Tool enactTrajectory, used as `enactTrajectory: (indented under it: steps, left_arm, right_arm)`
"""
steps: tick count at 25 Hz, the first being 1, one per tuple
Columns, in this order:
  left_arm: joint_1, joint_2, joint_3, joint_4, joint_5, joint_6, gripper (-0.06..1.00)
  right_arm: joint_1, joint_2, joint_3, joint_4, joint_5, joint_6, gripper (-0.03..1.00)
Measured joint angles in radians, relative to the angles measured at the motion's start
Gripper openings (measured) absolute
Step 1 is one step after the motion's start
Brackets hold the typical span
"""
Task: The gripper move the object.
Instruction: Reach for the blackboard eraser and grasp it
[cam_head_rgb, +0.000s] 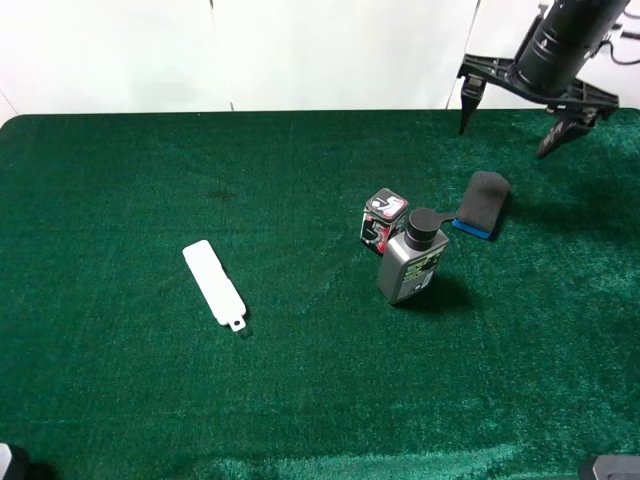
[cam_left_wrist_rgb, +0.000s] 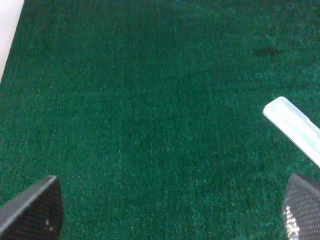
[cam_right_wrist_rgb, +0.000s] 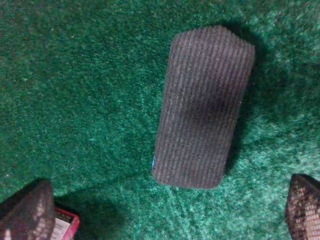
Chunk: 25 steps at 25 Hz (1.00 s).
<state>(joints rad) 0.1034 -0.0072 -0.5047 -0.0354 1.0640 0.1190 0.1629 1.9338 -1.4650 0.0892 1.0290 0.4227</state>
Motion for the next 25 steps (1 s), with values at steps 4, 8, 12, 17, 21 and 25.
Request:
enactTrajectory:
  steps: [4,8,12,17,21,25]
  left_arm:
    - [0.000,-0.001,0.000,0.000,0.000,0.000,0.88]
    - [0.000,-0.001,0.000,0.000,0.000,0.000,0.88]
    - [0.000,-0.001,0.000,0.000,0.000,0.000,0.88]
    - [0.000,-0.001,0.000,0.000,0.000,0.000,0.88]
    - [0.000,-0.001,0.000,0.000,0.000,0.000,0.88]
    - [0.000,-0.001,0.000,0.000,0.000,0.000,0.88]
  right_arm:
    - [-0.009,0.032,0.000,0.007,-0.022,-0.007,0.69]
    - [-0.014,0.065,0.000,0.013,-0.034,-0.010,0.69]
    - [-0.022,0.103,-0.001,0.014,-0.041,-0.011,0.69]
    - [-0.036,0.134,0.026,0.024,-0.087,-0.029,0.69]
    - [-0.038,0.163,0.038,0.033,-0.106,-0.038,0.69]
    - [-0.038,0.206,0.038,0.041,-0.129,-0.045,0.69]
